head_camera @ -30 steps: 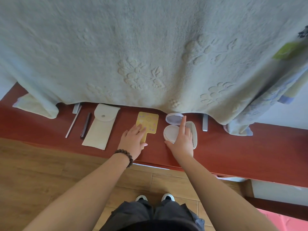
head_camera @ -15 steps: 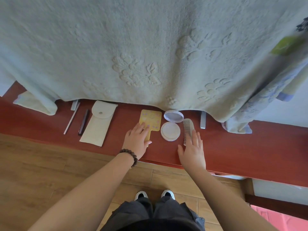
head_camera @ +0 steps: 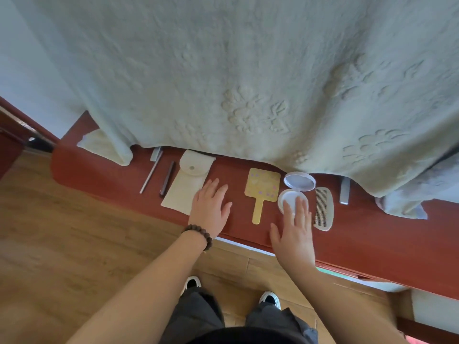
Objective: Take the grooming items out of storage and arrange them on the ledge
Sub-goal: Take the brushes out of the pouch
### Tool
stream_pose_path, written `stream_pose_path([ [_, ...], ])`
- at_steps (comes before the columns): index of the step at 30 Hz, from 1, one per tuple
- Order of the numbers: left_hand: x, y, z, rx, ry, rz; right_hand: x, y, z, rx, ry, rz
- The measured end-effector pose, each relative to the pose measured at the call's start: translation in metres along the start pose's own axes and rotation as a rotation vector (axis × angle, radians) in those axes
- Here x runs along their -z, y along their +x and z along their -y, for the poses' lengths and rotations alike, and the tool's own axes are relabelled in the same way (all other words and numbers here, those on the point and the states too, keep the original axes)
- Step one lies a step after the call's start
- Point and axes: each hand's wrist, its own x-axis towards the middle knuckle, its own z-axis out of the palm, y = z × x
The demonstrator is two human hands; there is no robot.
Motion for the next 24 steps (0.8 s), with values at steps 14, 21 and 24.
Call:
stream_pose_path([
  [14,0.08,0.01,0.174,-0.041,-0.132,-0.062,-0.111,0.054,0.224,-0.281,-0.008,0.119],
  [21,0.096,0.015,0.198,-0.085,-0.158,-0.017,-0.11,0.068,0.248,-0.53,0.254,0.109],
  [24,0.101,0.015,0.2,-0.07,-0.172,-0.031,-0.109,0.069,0.244,-0.582,0.369,0.107],
])
